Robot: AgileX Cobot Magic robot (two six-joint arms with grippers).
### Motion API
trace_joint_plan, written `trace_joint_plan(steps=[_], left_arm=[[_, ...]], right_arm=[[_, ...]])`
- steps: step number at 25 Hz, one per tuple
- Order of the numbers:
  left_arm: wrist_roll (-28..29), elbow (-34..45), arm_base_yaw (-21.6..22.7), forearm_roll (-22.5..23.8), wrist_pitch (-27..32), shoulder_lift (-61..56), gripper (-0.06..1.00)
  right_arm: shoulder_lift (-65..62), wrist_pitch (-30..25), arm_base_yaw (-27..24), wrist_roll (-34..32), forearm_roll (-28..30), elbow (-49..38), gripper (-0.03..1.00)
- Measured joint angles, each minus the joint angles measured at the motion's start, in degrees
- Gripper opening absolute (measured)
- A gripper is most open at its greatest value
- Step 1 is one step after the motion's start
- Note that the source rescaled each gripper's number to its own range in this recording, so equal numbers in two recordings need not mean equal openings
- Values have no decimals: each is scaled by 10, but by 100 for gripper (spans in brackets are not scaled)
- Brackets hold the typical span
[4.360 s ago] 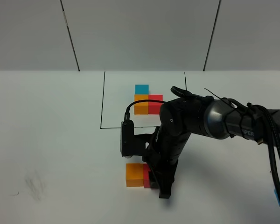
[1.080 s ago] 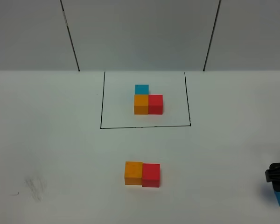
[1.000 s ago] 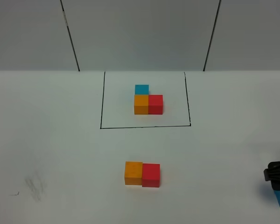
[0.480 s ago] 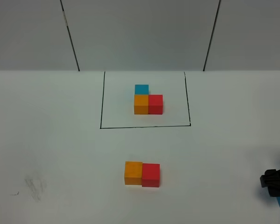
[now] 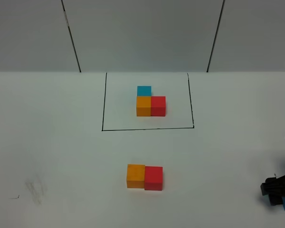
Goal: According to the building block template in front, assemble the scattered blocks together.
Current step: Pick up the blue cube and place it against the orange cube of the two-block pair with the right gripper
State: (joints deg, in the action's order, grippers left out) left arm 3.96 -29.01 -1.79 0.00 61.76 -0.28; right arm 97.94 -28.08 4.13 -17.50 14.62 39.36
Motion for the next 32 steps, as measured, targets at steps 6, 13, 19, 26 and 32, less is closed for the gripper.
trace_joint_plan(steps=[6, 13, 19, 26, 32], left_arm=[[0, 0, 0, 0, 0, 0, 21], [-1, 0, 0, 0, 0, 0, 21], [-1, 0, 0, 0, 0, 0, 21], [-1, 0, 0, 0, 0, 0, 21], [-1, 0, 0, 0, 0, 0, 21]], right_arm=[[8, 0, 0, 4, -13, 0, 24], [5, -3, 0, 6, -27, 2, 22], [-57, -65, 10, 9, -134, 79, 22], [-46, -132, 129, -2, -183, 271, 22], [85, -247, 224, -100, -146, 475, 22]])
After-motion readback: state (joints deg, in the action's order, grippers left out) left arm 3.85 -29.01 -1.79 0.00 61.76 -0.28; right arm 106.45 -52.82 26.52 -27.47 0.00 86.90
